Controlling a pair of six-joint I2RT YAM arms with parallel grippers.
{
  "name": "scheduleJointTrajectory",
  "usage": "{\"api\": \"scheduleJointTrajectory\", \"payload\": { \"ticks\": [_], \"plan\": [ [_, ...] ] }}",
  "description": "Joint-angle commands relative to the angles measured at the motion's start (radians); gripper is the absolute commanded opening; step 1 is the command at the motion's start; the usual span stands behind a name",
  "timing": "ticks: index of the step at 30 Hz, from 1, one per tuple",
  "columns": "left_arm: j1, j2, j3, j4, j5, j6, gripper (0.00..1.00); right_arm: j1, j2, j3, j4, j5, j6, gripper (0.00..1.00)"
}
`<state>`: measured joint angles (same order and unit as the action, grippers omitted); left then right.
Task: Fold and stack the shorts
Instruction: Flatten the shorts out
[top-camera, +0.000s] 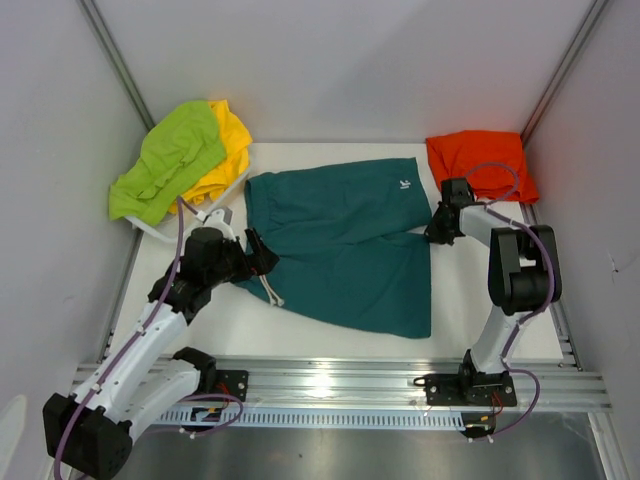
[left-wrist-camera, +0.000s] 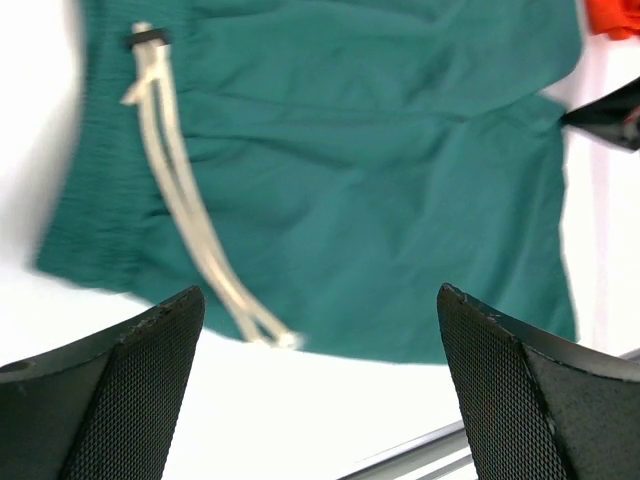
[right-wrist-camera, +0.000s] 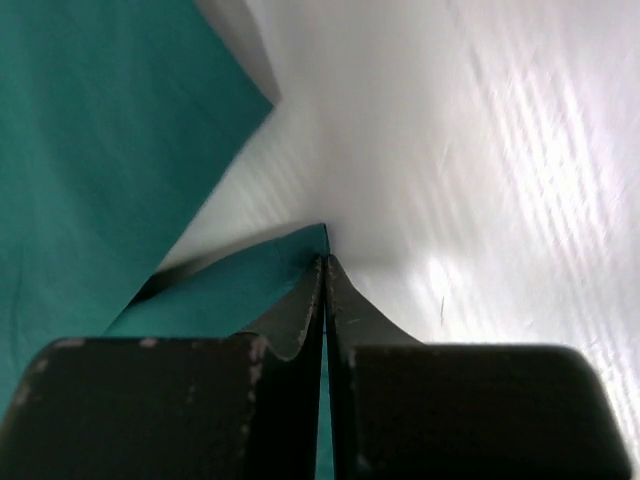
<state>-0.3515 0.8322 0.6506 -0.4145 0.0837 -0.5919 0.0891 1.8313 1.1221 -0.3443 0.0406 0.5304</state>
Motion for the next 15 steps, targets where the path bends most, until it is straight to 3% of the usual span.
{"api": "scheduleJointTrajectory", "payload": {
  "ticks": [1,4,5,6,9,15],
  "plan": [
    [0.017,0.004,0.006,-0.035,-0.054,0.024,0.99,-0.022,0.075,0.117,-0.079,0.058,-0.03,0.0],
    [0.017,-0.014,-0.025,-0.024,-0.068,-0.009,0.99,-0.028,0.112,0.248,-0.172,0.052,-0.049,0.07],
    [0.017,-0.022,-0.04,-0.021,-0.071,-0.017,0.99,-0.028,0.093,0.255,-0.18,0.053,-0.055,0.19],
    [0.017,-0.03,-0.052,-0.018,-0.079,-0.038,0.99,-0.026,0.032,0.245,-0.186,0.062,-0.058,0.38],
    [0.019,-0.054,-0.08,-0.029,-0.124,-0.072,0.99,-0.032,-0.114,0.182,-0.223,0.068,-0.072,0.6],
    [0.028,-0.082,-0.162,0.009,-0.105,-0.135,0.99,-0.042,-0.439,-0.132,-0.288,-0.019,0.026,0.6]
  ]
}}
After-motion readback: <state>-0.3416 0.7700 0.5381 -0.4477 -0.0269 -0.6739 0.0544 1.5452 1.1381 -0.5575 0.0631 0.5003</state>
